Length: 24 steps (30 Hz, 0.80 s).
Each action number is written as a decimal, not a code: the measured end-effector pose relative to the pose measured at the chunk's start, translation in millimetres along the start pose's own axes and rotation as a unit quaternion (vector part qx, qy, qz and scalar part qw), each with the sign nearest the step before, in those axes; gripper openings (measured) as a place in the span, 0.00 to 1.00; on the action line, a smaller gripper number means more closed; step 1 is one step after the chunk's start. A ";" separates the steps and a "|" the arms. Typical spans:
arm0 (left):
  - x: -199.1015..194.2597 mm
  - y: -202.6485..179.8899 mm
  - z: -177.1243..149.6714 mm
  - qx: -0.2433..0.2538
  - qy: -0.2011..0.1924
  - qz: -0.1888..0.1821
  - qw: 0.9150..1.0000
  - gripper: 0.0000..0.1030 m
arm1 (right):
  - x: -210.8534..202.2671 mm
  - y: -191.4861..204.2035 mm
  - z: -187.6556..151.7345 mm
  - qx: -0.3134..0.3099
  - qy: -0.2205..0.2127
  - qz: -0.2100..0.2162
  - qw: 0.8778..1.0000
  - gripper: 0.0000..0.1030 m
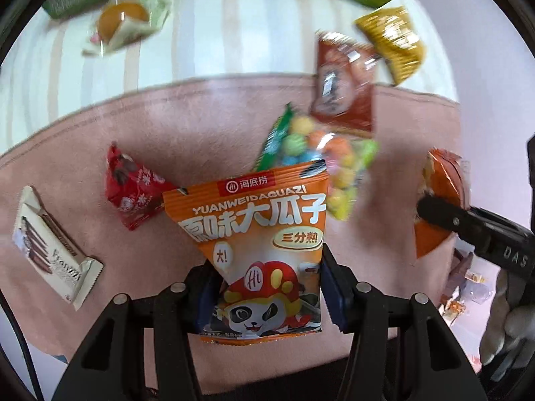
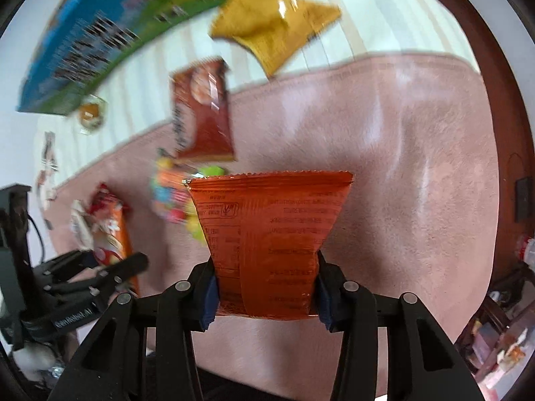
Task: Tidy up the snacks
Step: 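Carry both orange bags into the cardboard box and open both grippers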
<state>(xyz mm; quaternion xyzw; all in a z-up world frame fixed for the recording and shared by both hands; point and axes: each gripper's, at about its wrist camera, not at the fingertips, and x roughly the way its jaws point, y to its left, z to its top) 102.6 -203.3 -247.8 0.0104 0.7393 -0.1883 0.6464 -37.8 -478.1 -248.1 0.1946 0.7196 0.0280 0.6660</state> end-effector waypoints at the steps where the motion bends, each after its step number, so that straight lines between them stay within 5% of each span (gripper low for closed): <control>1: -14.5 -3.3 0.6 0.002 -0.012 -0.006 1.000 0.50 | -9.7 3.2 1.5 -0.002 -0.007 0.009 1.000 0.47; 13: -177.8 -22.0 65.2 0.018 -0.167 -0.050 0.985 0.50 | -155.4 82.6 53.7 -0.060 -0.140 0.113 0.982 0.47; 18: -216.1 -17.6 116.7 0.007 -0.201 -0.037 0.979 0.50 | -184.6 113.4 98.9 -0.085 -0.182 0.109 0.974 0.47; 24: -220.5 -11.8 180.0 -0.002 -0.198 -0.026 0.980 0.50 | -190.3 133.9 150.3 -0.098 -0.198 0.068 0.973 0.47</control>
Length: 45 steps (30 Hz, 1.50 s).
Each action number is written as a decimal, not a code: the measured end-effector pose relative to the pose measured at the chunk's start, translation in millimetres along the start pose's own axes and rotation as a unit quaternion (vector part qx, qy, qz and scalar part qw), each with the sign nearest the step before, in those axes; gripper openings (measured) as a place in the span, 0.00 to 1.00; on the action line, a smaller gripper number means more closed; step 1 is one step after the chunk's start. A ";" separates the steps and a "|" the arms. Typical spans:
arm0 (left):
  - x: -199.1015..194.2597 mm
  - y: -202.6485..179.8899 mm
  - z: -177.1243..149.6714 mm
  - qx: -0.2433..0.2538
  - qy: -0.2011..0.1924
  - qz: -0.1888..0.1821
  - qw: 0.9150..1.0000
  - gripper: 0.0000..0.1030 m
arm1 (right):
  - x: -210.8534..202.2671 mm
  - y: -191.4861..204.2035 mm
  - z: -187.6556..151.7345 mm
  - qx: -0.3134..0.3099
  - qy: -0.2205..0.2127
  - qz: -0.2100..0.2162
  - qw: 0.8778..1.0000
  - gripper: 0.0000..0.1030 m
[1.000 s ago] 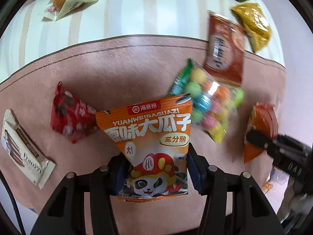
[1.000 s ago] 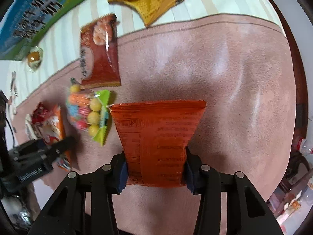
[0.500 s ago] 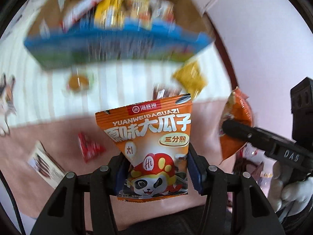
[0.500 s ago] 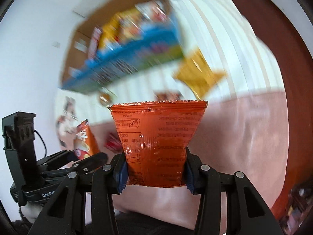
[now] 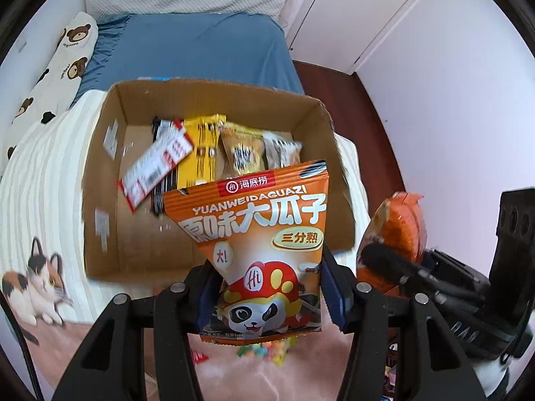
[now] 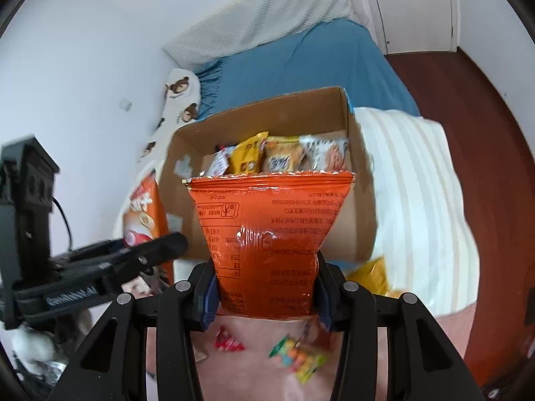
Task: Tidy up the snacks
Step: 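Carry both orange bags into the cardboard box and open both grippers, then grasp the white Franzzi wafer bag with the left gripper while the right grasps the candy-ball bag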
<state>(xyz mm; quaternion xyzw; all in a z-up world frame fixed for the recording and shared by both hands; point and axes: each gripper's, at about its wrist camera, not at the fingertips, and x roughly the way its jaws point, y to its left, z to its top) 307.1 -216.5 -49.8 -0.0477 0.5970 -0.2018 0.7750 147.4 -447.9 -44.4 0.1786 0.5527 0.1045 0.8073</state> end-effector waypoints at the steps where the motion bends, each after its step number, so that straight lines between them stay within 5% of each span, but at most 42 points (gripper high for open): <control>1: 5.7 0.6 8.3 0.001 0.006 0.001 1.000 0.50 | 6.4 -1.2 7.1 -0.003 0.004 -0.008 1.000 0.47; 8: 70.9 8.1 42.4 -0.015 0.068 0.023 0.997 0.50 | 67.8 -22.4 27.5 0.003 0.051 -0.044 0.998 0.49; 10: 89.2 10.2 45.4 -0.016 0.085 0.045 0.995 0.51 | 84.3 -28.2 29.0 0.005 0.077 -0.043 0.996 0.63; 12: 101.9 11.5 45.6 -0.016 0.101 0.054 0.993 0.65 | 92.8 -31.1 29.3 0.009 0.090 -0.050 0.995 0.82; 13: 106.7 13.2 45.6 -0.020 0.105 0.048 0.993 0.75 | 95.9 -31.6 30.0 0.007 0.092 -0.051 0.994 0.82; 17: 108.9 11.5 43.6 -0.006 0.097 0.053 0.994 0.93 | 100.2 -32.1 30.2 0.002 0.099 -0.063 0.993 0.89; 23: 92.5 9.2 38.2 0.002 0.064 0.047 0.997 0.94 | 96.9 -34.3 28.5 0.003 0.092 -0.074 0.993 0.90; 29: 46.2 8.0 22.0 0.022 -0.036 0.043 0.998 0.94 | 71.9 -35.3 11.6 0.017 0.072 -0.055 0.996 0.90; 32: 26.1 14.4 3.8 0.022 -0.065 0.042 0.997 0.94 | 56.4 -34.3 -4.8 0.021 0.054 -0.051 0.997 0.90; 38: 6.8 45.0 -64.7 0.005 -0.086 0.101 0.991 0.94 | 35.6 -30.8 -58.2 0.020 0.040 -0.048 0.998 0.90; 42: 21.2 82.2 -119.2 -0.041 -0.046 0.139 0.988 0.94 | 64.7 -13.3 -104.7 -0.049 0.102 -0.067 0.991 0.90; 45: 43.0 117.2 -167.1 -0.080 0.002 0.165 0.983 0.94 | 105.0 2.9 -145.2 -0.126 0.164 -0.095 0.974 0.89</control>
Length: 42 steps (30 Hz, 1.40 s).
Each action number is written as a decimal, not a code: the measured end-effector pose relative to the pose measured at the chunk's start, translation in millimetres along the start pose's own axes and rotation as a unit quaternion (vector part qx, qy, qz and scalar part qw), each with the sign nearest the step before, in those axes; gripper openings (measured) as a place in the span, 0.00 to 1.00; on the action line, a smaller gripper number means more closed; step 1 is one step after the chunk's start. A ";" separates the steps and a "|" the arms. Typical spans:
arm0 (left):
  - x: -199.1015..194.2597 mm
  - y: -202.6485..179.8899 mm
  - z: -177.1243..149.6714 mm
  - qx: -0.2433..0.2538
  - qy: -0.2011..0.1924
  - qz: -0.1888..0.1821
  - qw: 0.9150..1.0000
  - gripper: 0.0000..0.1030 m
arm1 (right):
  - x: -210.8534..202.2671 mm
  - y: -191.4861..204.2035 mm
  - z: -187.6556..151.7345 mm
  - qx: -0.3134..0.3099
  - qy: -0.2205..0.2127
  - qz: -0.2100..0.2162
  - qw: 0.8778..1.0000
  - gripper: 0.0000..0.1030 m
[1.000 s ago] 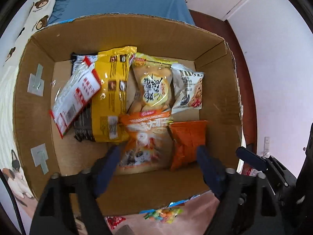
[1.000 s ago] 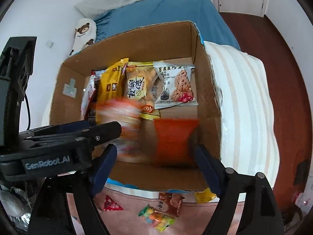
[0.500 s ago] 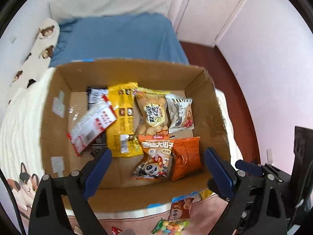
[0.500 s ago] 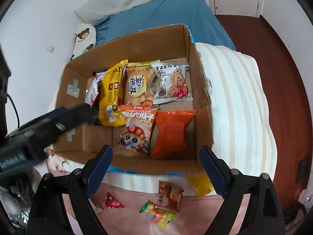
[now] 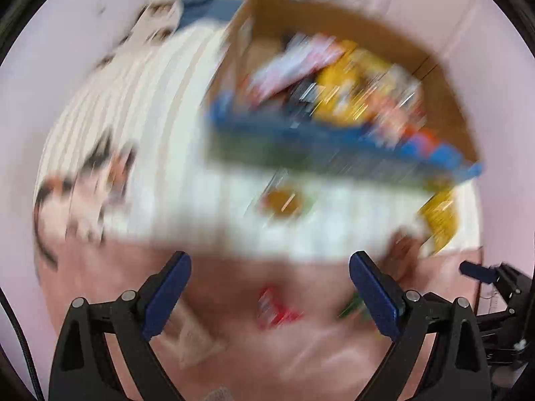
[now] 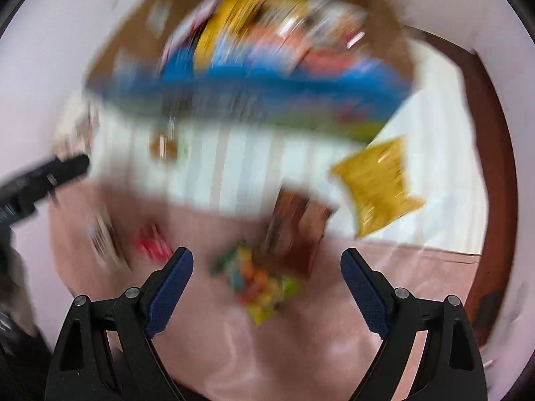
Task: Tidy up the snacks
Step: 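Grasp the white Franzzi wafer bag with the left gripper while the right grasps the candy-ball bag, then carry the Franzzi bag and candy-ball bag into the box and open both grippers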
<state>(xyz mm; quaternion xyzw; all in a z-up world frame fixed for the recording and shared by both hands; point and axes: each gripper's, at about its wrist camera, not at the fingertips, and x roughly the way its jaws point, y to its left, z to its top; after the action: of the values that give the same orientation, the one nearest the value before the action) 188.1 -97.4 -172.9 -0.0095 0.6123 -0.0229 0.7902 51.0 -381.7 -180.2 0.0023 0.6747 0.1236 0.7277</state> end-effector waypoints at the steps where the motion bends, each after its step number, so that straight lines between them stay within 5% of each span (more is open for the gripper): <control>1: 10.2 10.6 -12.7 -0.010 0.019 0.008 1.000 0.94 | 20.7 12.2 -7.3 -0.029 0.021 -0.018 0.999 0.89; 8: 48.6 90.0 -80.7 -0.134 0.102 0.012 0.986 0.94 | 111.9 47.3 -30.9 -0.107 0.106 -0.093 0.984 0.80; 10: 53.4 113.2 -94.6 -0.172 0.111 0.014 0.979 0.94 | 116.9 50.3 -31.5 -0.097 0.102 -0.093 0.986 0.59; 12: 59.4 132.5 -105.1 -0.203 0.121 0.009 0.972 0.94 | 119.5 51.7 -30.3 -0.068 0.105 -0.074 0.989 0.54; 16: 73.5 160.1 -115.8 -0.265 0.135 -0.020 0.955 0.94 | 124.0 53.5 -25.8 0.008 0.121 0.002 0.993 0.53; 21: 102.3 181.8 -111.6 -0.327 0.155 -0.067 0.930 0.94 | 131.1 55.5 -21.1 0.042 0.131 0.022 0.990 0.61; 23: 113.1 184.4 -105.6 -0.332 0.155 -0.087 0.926 0.94 | 134.0 51.2 -20.4 0.058 0.132 0.032 0.989 0.64; 28: 128.9 162.7 -80.5 -0.274 0.146 -0.078 0.947 0.94 | 134.2 46.8 -16.5 0.057 0.126 0.022 0.990 0.59; 34: 134.5 120.0 -63.6 -0.183 0.135 -0.057 0.972 0.58 | 142.9 51.3 -28.0 0.079 0.115 0.027 0.990 0.52; 38: 134.8 85.5 -62.9 -0.112 0.138 -0.040 0.983 0.57 | 143.1 35.5 -38.9 0.103 0.125 0.038 0.986 0.52; 42: 142.1 62.7 -76.3 -0.063 0.160 -0.019 0.985 0.59 | 140.8 27.9 -44.1 0.114 0.130 0.048 0.984 0.52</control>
<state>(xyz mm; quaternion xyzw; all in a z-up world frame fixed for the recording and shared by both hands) 151.2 -40.5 -332.2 -0.0669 0.7309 0.0000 0.6792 11.1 -336.1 -317.6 0.1015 0.7725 0.0795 0.6217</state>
